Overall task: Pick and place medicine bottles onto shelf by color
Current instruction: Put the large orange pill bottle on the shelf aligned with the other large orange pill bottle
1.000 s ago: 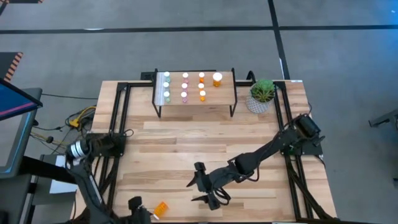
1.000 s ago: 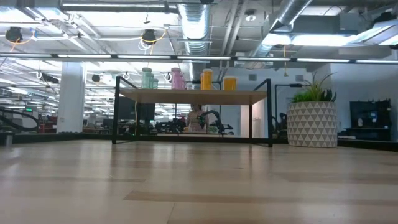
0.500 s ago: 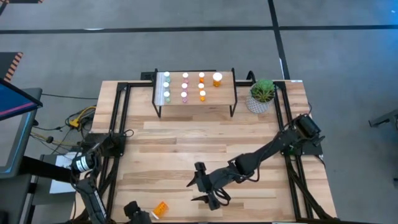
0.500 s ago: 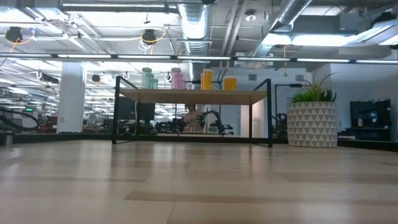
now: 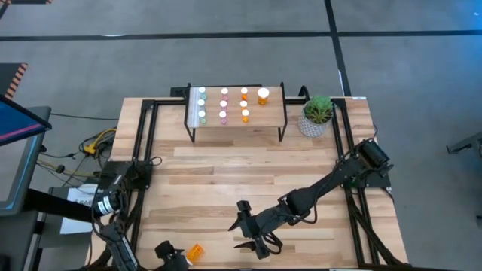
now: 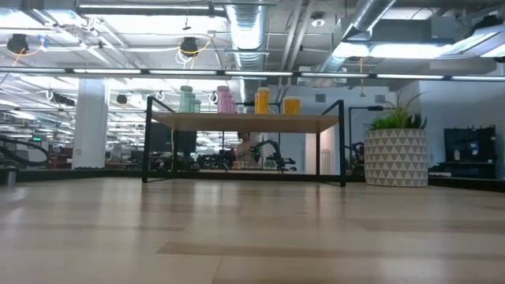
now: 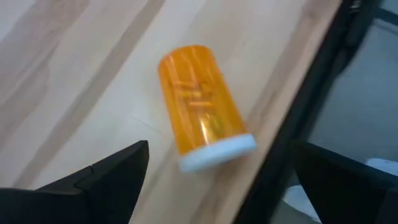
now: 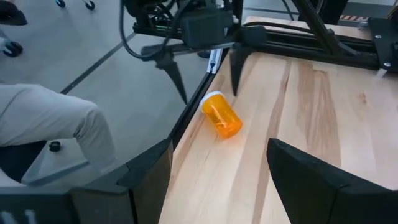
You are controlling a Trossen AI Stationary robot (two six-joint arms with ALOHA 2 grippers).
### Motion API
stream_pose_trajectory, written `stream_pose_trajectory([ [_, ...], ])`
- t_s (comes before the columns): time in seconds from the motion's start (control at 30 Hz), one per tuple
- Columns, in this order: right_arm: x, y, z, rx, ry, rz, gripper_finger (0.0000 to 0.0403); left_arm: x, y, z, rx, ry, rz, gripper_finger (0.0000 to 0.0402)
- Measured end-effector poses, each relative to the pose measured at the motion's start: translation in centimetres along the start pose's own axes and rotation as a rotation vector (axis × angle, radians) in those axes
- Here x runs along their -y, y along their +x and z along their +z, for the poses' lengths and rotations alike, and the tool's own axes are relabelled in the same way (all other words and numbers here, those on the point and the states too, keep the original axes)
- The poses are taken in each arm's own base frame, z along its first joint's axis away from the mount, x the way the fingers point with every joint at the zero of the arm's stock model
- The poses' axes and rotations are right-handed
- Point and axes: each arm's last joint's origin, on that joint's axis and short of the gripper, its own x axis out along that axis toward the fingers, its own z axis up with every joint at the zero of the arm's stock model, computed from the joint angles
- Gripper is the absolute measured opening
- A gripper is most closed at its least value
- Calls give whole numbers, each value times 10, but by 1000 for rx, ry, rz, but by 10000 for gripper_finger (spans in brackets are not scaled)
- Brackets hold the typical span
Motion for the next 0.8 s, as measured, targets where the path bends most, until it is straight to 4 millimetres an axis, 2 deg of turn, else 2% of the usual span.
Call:
stream_pose_trajectory([
  [0.23,-2,0,0,4,-2,5,281,-1,15,5,3,21,65,352],
  [0.37,-3,0,0,3,-3,6,281,-1,24,4,-59,44,101,330],
  [0.7,-6,0,-1,2,-7,12,281,-1,27,3,-73,82,114,204],
  [0.8,-5,0,0,2,-6,11,281,-4,25,5,-75,95,135,177],
])
